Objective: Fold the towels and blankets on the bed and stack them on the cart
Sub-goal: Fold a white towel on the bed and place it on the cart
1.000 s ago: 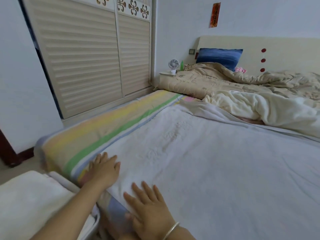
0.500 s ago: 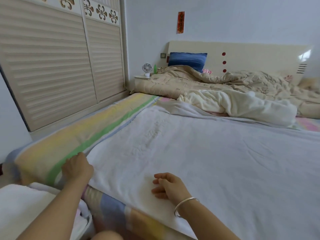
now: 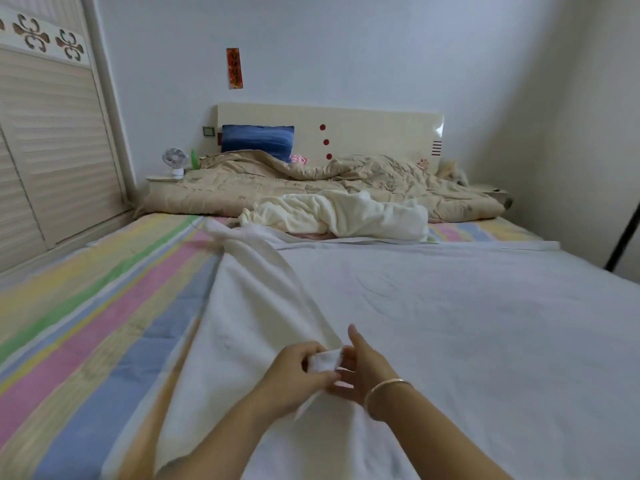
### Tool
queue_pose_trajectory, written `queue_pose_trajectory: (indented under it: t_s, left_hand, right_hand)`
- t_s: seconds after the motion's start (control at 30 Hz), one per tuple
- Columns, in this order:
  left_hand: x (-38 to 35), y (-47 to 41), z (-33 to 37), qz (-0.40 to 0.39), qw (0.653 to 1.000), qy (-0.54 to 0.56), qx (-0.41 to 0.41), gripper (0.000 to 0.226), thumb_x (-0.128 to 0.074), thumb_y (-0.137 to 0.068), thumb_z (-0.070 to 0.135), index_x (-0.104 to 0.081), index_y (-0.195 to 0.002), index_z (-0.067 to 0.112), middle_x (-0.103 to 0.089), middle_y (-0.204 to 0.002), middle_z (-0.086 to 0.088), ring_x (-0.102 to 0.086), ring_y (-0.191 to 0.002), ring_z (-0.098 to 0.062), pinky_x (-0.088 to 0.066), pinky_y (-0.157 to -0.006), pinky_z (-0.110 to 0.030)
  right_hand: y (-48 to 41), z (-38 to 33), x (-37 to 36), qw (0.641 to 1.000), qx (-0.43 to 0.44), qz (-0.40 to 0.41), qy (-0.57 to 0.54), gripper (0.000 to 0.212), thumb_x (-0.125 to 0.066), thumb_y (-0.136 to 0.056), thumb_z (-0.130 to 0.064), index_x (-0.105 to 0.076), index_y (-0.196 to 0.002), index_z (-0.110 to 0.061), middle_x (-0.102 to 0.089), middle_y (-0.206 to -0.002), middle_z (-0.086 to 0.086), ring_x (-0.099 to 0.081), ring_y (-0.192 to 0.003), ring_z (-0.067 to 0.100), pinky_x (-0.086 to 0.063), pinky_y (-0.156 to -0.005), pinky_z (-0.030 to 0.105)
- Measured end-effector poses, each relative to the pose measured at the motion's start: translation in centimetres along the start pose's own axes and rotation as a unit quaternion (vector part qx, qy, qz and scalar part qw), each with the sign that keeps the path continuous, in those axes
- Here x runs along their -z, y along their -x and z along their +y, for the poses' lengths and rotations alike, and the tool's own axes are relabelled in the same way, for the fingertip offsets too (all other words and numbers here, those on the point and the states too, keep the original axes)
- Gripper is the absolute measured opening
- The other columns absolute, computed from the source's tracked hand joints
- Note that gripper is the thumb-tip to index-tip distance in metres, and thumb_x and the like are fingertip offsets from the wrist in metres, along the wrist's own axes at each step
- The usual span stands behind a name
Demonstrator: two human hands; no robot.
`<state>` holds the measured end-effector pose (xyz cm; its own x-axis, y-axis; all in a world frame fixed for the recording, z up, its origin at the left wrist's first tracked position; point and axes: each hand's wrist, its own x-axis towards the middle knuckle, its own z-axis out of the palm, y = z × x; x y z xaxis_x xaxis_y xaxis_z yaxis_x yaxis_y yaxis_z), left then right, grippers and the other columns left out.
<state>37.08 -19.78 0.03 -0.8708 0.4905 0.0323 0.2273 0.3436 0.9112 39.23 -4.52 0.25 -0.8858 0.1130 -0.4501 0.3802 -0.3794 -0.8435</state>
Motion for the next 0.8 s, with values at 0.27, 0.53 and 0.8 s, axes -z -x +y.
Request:
queue_pose_trajectory:
  t_s: [0.27, 0.53, 0.8]
  left_hand:
    - [-10.4, -2.3, 4.7, -0.222, 0.975, 0.013, -0.013, 0.016, -0.067, -0.089, 0.029, -0.074, -0.089, 0.015, -0.061, -0.074, 0.001, -0.053, -0.069, -0.01, -0.041, -0.065, -0.023]
    - [-11.6, -8.6, 5.4, 0.109, 0.977, -0.184, -0.01, 0.021, -0.053, -0.095, 0.025, -0.066, -0.079, 0.03, -0.069, -0.079, 0.013, -0.064, -0.075, -0.006, -0.055, -0.073, -0.03]
    - [-14.1, -17.2, 5.6, -0.021, 0.914, -0.401, -0.051, 0.035, -0.042, -0.099, 0.018, -0.06, -0.128, 0.028, -0.059, -0.134, 0.008, -0.05, -0.126, -0.016, -0.039, -0.103, -0.029]
  right_hand:
    - [2.6, -2.7, 12.7, 0.953, 0.013, 0.082, 0.292, 0.012, -0.063, -0.092, -0.022, -0.066, -0.083, -0.015, -0.065, -0.079, 0.006, -0.059, -0.066, 0.015, -0.049, -0.055, 0.022]
    - [-1.5, -1.5, 14.3, 0.878, 0.116, 0.188, 0.425, 0.01, -0.046, -0.098, -0.028, -0.052, -0.095, -0.021, -0.058, -0.099, -0.002, -0.053, -0.089, 0.016, -0.039, -0.077, 0.026]
    - [-2.7, -3.7, 21.5, 0.85, 0.157, 0.164, 0.474, 0.016, -0.046, -0.098, -0.033, -0.059, -0.099, -0.024, -0.066, -0.102, 0.001, -0.059, -0.097, 0.02, -0.043, -0.078, 0.029]
